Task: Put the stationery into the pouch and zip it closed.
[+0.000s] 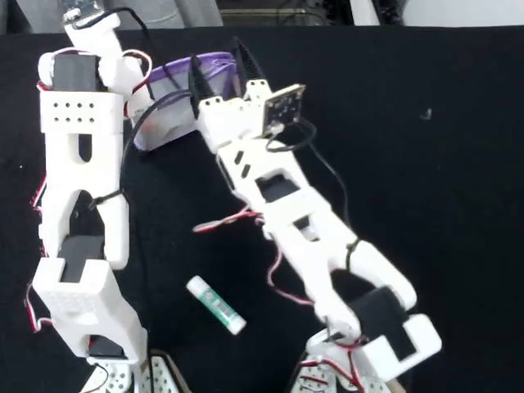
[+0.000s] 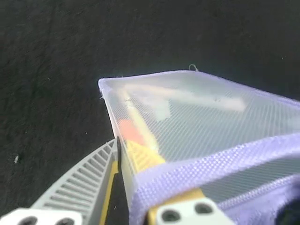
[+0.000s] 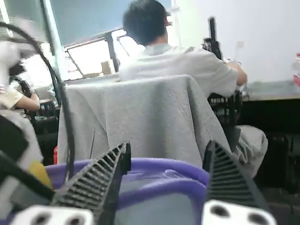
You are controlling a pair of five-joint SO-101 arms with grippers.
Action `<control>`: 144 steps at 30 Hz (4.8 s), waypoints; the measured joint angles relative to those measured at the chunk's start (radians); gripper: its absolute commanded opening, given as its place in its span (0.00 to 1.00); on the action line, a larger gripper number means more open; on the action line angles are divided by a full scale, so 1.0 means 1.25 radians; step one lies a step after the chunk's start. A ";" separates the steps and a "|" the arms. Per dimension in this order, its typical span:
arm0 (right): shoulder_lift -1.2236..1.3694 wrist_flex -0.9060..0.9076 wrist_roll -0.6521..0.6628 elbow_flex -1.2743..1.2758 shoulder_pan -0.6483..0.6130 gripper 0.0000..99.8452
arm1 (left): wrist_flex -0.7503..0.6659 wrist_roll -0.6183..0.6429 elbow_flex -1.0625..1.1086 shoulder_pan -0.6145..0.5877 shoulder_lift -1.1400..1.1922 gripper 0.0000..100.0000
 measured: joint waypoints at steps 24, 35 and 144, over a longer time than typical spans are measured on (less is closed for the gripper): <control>-0.603 0.878 0.184 -0.098 -0.004 0.25 | -0.029 0.001 0.016 -0.044 0.000 0.03; -0.701 1.408 0.190 -0.120 -0.199 0.25 | -0.029 0.001 0.016 -0.044 0.000 0.03; -0.740 0.978 0.201 -0.106 0.157 0.01 | 0.026 0.014 -0.131 0.106 0.021 0.03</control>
